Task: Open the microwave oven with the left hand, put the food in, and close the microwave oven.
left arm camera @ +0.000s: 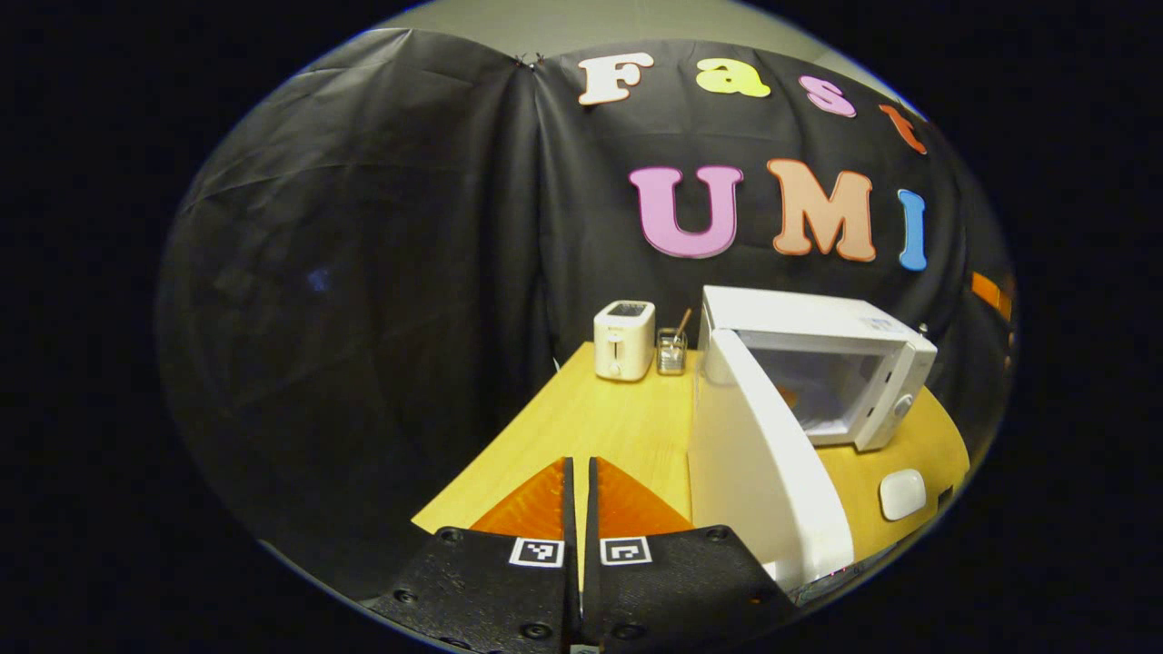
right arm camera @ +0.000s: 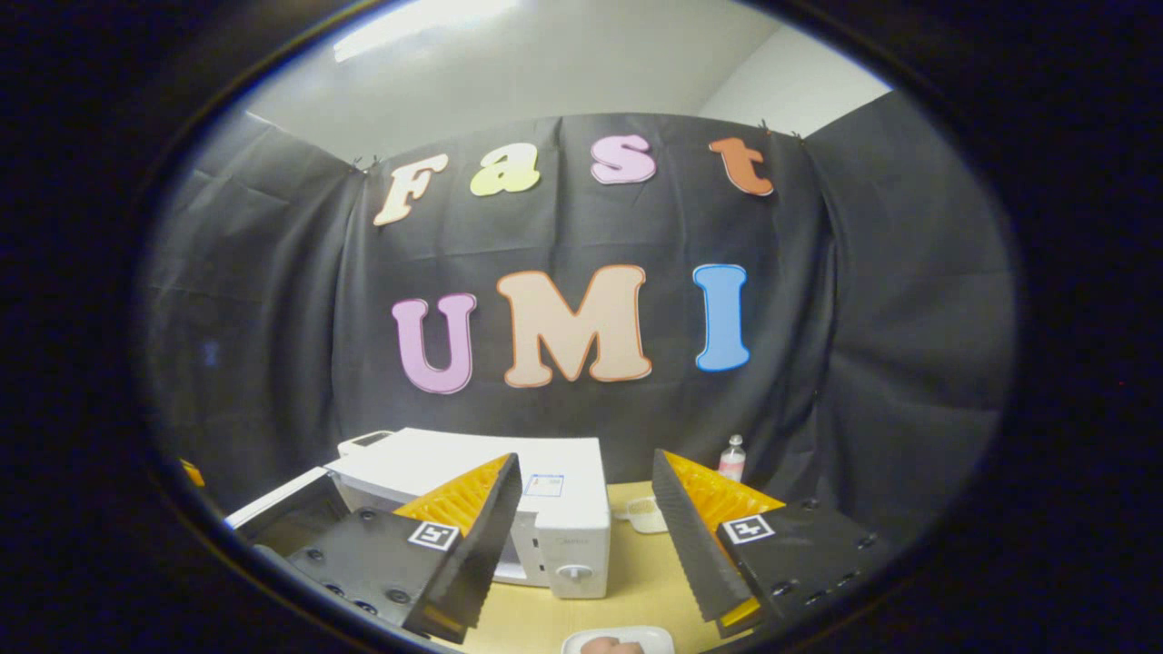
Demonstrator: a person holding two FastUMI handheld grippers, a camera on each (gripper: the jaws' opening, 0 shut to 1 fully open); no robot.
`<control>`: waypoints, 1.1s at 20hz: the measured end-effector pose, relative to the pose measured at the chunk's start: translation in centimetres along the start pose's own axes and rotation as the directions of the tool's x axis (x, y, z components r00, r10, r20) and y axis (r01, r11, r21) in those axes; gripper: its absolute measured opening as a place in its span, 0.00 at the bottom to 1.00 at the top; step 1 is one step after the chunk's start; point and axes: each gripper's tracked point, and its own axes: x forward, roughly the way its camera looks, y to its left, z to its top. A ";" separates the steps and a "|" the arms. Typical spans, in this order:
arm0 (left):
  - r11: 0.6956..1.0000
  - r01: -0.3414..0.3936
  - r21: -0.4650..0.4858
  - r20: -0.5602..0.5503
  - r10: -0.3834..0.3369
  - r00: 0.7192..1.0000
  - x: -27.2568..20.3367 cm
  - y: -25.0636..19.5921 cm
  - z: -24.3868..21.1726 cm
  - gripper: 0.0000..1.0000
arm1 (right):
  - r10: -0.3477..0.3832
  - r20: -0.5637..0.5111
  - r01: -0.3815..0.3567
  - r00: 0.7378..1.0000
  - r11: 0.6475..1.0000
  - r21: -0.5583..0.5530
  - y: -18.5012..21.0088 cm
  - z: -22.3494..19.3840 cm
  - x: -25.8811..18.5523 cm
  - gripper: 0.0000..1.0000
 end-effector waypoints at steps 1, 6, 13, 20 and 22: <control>1.000 0.031 0.001 -0.045 -0.031 0.998 -0.2 -1.2 -1.5 0.01 | 0.002 -0.006 -0.002 1.000 1.000 -0.003 0.1 -0.1 0.0 0.82; 0.961 0.091 0.262 -0.083 -0.071 0.994 0.4 -5.5 -4.3 0.00 | 0.005 0.002 -0.005 1.000 1.000 -0.003 0.3 0.5 -0.6 0.82; 0.922 0.267 0.282 -0.119 -0.243 0.963 -0.4 -13.7 -5.7 0.00 | 0.004 0.025 -0.003 1.000 0.999 -0.034 -0.9 2.1 -1.4 0.82; 0.900 0.347 0.264 -0.093 -0.335 0.938 2.3 -20.2 -4.0 0.00 | -0.032 0.021 0.032 0.999 0.999 -0.010 -3.9 3.4 -2.5 0.82; 0.883 0.371 0.288 -0.093 -0.360 0.928 2.9 -21.7 -3.8 0.00 | -0.045 0.015 0.045 0.999 0.999 -0.001 -4.8 3.4 -3.0 0.82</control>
